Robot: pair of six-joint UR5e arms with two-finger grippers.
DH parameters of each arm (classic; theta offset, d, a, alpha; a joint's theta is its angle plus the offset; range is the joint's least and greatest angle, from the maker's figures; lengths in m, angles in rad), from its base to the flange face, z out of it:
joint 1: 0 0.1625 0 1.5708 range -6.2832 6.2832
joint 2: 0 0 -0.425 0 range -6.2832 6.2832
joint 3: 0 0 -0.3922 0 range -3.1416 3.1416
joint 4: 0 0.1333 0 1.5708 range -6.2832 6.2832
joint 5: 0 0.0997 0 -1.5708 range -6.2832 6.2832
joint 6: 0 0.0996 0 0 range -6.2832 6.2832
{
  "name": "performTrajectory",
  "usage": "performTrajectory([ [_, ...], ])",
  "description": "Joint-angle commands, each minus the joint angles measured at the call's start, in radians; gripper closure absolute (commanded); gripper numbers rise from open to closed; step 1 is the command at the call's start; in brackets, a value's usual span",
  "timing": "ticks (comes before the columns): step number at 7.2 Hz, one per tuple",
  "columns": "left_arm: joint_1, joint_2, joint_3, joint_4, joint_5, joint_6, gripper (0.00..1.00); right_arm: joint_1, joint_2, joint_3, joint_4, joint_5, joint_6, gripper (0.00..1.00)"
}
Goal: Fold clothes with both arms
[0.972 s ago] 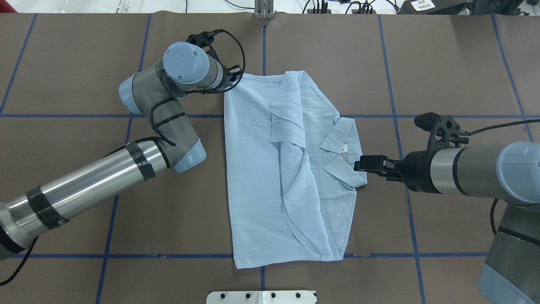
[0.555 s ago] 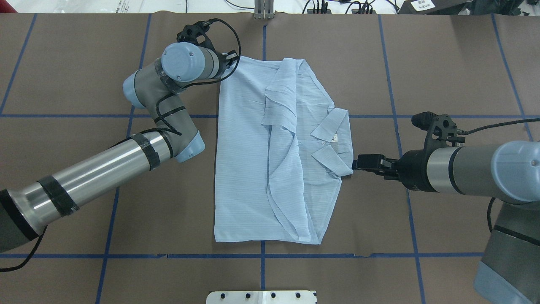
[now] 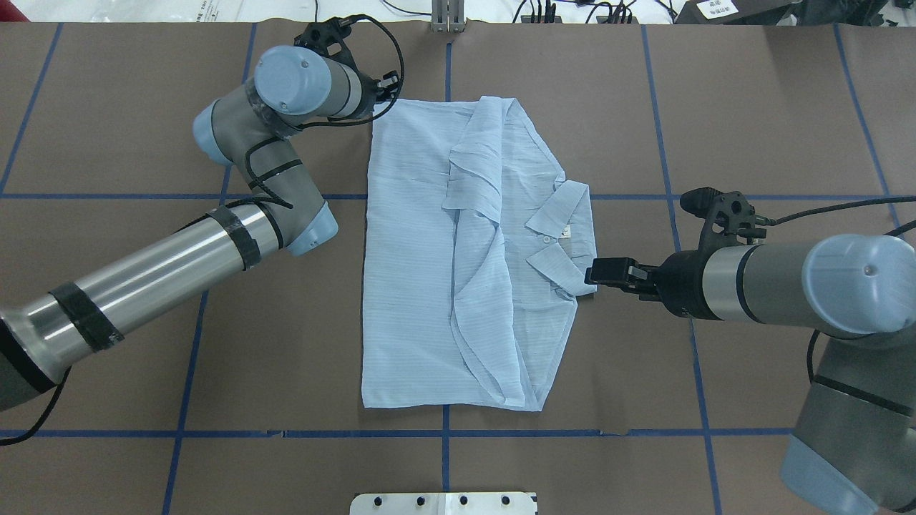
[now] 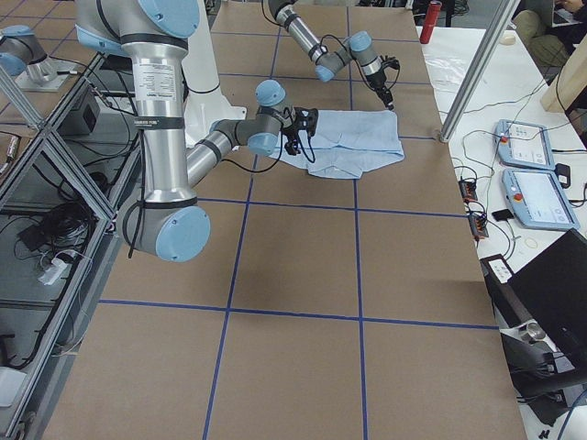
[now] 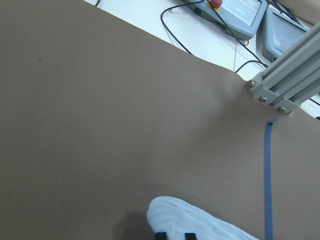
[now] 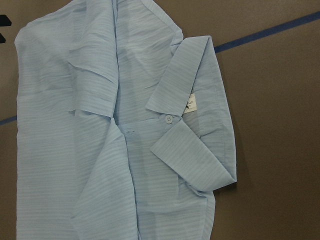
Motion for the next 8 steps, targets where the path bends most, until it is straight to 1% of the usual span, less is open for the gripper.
performTrajectory([
  [1,-0.04,0.148,-0.234,0.12,-0.142,0.063,0.0,-0.018,0.18,-0.053,-0.209,-0.015,-0.027,0.0],
  [2,-0.044,0.238,-0.409,0.248,-0.167,0.129,0.0,-0.043,0.274,-0.064,-0.358,-0.038,-0.113,0.0],
  [3,-0.048,0.307,-0.541,0.329,-0.168,0.16,0.0,-0.078,0.332,-0.079,-0.45,-0.091,-0.16,0.0],
  [4,-0.048,0.372,-0.65,0.375,-0.182,0.162,0.0,-0.116,0.369,-0.122,-0.465,-0.143,-0.186,0.0],
  [5,-0.048,0.413,-0.707,0.389,-0.202,0.162,0.0,-0.173,0.383,-0.157,-0.467,-0.238,-0.273,0.0],
  [6,-0.048,0.431,-0.726,0.389,-0.204,0.162,0.0,-0.222,0.39,-0.174,-0.47,-0.309,-0.383,0.0],
  [7,-0.048,0.435,-0.729,0.388,-0.204,0.162,0.0,-0.248,0.411,-0.214,-0.47,-0.334,-0.399,0.0],
  [8,-0.048,0.435,-0.73,0.388,-0.204,0.162,0.0,-0.285,0.437,-0.249,-0.47,-0.384,-0.406,0.0],
])
